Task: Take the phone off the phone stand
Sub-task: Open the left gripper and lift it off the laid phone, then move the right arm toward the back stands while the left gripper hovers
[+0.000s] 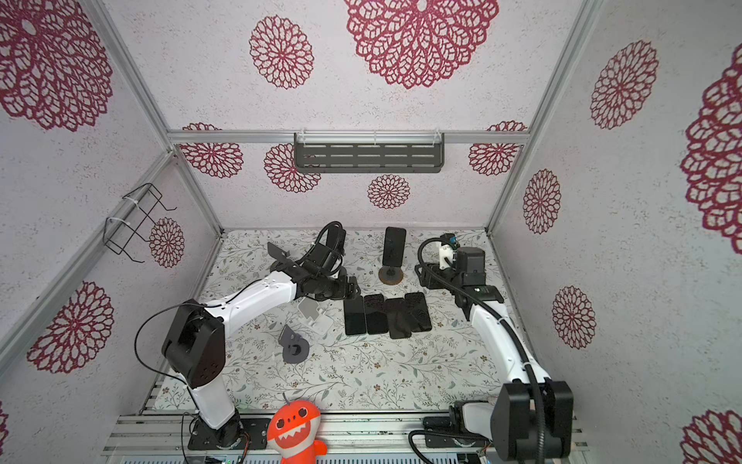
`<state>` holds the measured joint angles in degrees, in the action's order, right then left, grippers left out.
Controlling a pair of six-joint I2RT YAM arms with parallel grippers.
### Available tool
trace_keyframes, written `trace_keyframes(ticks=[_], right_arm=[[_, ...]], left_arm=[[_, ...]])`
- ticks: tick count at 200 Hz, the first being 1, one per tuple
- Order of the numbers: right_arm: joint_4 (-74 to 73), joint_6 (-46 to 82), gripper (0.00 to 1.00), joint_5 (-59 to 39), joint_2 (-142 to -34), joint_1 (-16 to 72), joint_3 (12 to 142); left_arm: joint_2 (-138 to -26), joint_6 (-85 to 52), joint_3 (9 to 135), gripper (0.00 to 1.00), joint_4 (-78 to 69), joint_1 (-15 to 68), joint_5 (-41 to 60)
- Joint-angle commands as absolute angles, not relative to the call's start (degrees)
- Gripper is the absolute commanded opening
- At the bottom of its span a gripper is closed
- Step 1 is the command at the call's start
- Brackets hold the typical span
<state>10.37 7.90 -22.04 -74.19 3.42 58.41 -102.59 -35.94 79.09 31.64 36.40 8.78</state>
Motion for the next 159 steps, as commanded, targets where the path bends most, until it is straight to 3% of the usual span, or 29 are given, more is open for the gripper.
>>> trace_keyframes(ticks=[1,19,37,71,114,159], right_arm=[[6.26,6.63,0.64,-27.83,-78.23,1.19,63.11],[0.15,10.27,0.54,-36.96,-83.68,0.18,65.32],[-5.14,12.7,0.53,-44.0,-89.88,0.26,68.44],[-14.78,11.97,0.53,-44.97,-96.24,0.26,69.74],[-23.12,14.15,0.68,-50.34,-106.11,0.2,74.34],[-37.31,23.9,0.69,-54.9,-114.4,0.19,78.12]], left_arm=[[-97.31,-33.73,75.12,0.91,26.61,37.96,7.15],[-93.71,-33.19,70.57,0.9,23.38,38.53,7.69],[-90.47,-33.26,65.88,0.89,19.44,38.93,9.74],[-85.16,-35.07,59.35,0.87,13.95,39.2,9.98],[-82.14,-35.83,55.9,0.87,10.37,39.46,10.89],[-82.08,-35.53,55.36,0.87,11.56,39.55,11.45]])
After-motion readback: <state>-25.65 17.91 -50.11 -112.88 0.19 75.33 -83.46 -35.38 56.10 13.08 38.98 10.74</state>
